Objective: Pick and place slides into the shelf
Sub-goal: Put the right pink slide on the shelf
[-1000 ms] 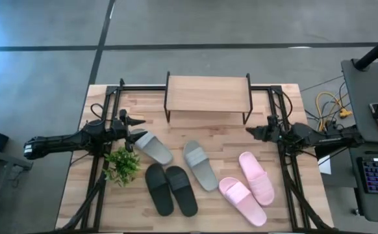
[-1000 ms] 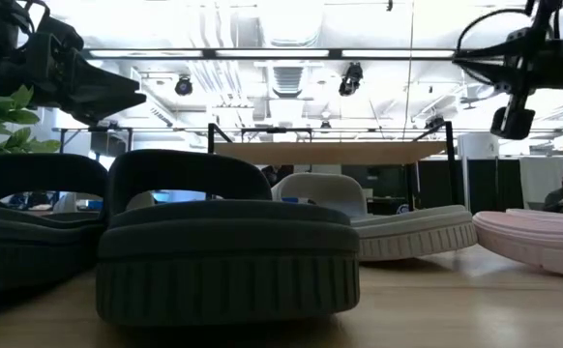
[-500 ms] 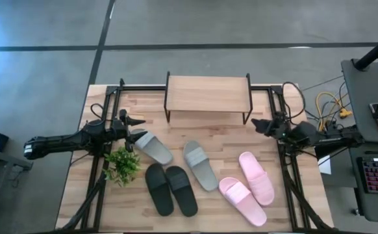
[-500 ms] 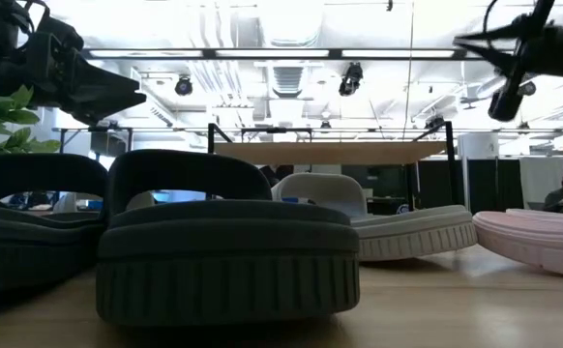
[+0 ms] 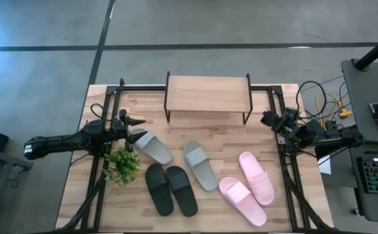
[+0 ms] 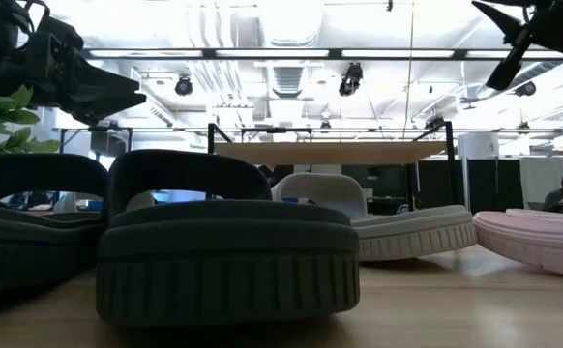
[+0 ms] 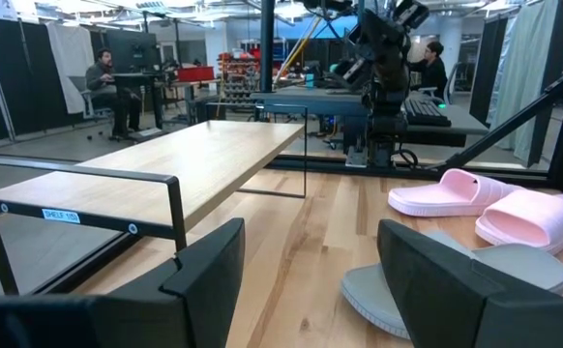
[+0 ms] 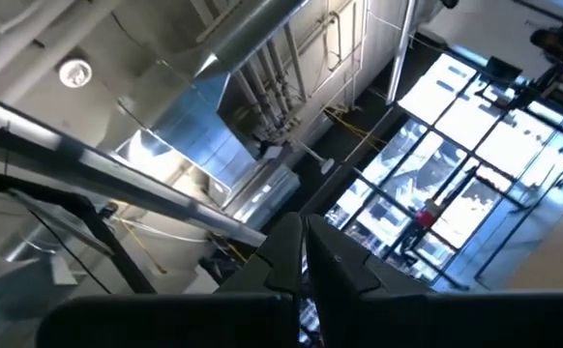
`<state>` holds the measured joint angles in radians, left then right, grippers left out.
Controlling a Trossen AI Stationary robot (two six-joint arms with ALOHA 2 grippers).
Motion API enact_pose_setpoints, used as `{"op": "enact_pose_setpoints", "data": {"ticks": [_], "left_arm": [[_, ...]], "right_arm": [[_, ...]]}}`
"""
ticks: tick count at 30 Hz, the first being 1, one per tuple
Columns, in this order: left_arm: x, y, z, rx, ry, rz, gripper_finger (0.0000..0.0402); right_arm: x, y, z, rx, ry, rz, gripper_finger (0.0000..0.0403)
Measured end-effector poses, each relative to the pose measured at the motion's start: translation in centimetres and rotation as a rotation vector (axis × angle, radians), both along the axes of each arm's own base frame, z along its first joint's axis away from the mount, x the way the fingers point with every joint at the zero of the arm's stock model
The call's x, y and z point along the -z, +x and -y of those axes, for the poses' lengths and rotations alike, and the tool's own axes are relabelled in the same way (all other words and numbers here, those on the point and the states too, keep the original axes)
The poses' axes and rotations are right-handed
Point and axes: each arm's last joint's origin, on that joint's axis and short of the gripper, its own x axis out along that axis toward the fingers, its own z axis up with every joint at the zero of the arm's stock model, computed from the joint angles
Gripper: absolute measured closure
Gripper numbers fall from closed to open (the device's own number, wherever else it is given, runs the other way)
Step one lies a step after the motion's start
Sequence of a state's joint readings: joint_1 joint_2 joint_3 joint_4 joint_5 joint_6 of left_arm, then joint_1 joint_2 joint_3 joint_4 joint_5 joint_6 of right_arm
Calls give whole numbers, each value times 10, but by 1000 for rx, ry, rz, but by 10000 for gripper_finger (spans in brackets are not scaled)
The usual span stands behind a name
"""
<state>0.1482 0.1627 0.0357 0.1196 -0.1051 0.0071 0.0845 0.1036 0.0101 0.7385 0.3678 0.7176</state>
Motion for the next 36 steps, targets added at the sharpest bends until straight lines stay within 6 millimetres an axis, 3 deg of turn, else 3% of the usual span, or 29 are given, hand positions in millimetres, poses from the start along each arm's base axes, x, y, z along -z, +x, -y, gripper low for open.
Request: {"op": "enact_pose_setpoints", "data": {"ticks": [17,27,36], "left_arm": [[0,0,0,0,0,0,178],[0,0,0,0,0,-1,178],[0,0,0,0,0,0,178]], "right_arm": [[2,4,0,-17,24,-21,390],[9,19,-1,-47,68,-134,390],[-45,31,-2,88,-157,-216,390]]}}
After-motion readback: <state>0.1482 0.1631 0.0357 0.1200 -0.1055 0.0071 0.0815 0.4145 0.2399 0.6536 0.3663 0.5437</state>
